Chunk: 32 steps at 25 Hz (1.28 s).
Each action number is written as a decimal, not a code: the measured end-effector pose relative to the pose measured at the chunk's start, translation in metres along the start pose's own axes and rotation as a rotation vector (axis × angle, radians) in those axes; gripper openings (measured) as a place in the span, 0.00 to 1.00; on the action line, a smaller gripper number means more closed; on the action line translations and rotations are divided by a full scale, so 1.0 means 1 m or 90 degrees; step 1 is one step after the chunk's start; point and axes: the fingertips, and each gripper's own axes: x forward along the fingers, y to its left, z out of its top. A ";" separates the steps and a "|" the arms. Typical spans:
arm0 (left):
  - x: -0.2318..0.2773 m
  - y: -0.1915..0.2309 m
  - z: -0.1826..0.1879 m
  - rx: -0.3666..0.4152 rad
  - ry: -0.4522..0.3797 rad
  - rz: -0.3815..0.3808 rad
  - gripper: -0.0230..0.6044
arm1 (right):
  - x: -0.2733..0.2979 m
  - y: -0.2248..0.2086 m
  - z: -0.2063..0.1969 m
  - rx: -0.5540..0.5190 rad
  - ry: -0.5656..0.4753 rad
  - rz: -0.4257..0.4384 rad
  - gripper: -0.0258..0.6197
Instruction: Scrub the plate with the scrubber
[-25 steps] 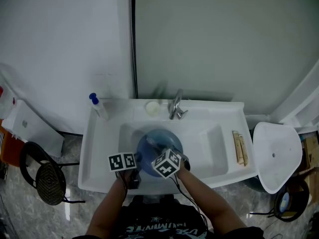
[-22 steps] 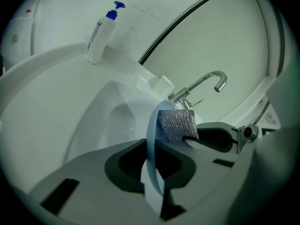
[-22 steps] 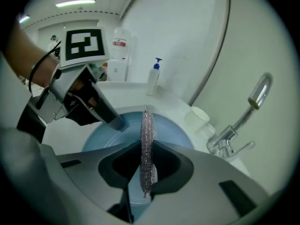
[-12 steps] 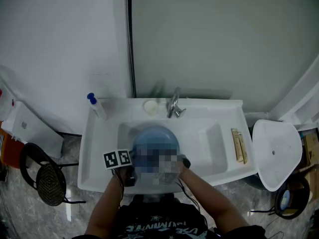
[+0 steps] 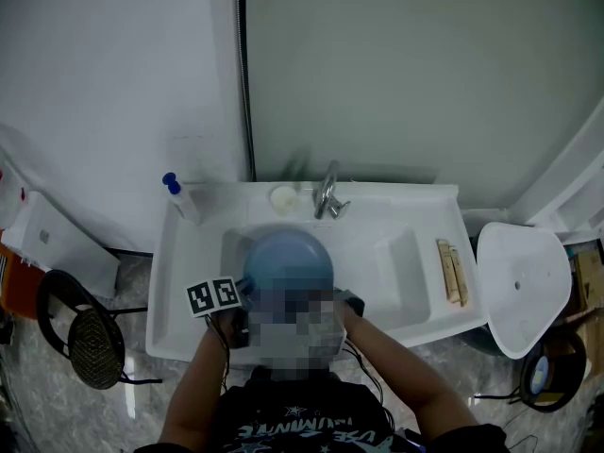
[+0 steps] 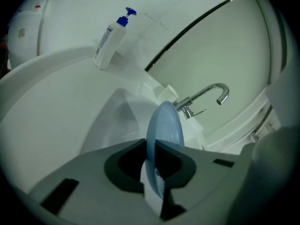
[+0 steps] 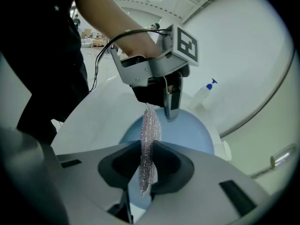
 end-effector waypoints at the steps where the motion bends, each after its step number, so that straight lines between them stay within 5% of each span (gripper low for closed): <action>1: 0.000 0.001 0.000 -0.002 -0.001 0.000 0.09 | -0.001 0.003 -0.001 -0.019 0.003 0.006 0.16; 11: -0.007 0.015 0.005 -0.023 -0.014 0.008 0.09 | -0.015 0.022 -0.027 -0.073 0.021 0.052 0.16; 17: -0.003 0.016 -0.007 -0.024 0.000 0.012 0.09 | -0.029 -0.021 -0.020 -0.022 -0.015 -0.045 0.16; 22: -0.001 0.004 -0.019 -0.009 0.020 -0.007 0.09 | -0.033 -0.075 -0.034 0.018 0.023 -0.155 0.16; 32: -0.003 -0.017 -0.022 -0.014 0.018 -0.048 0.09 | -0.018 -0.104 -0.059 0.024 0.106 -0.216 0.16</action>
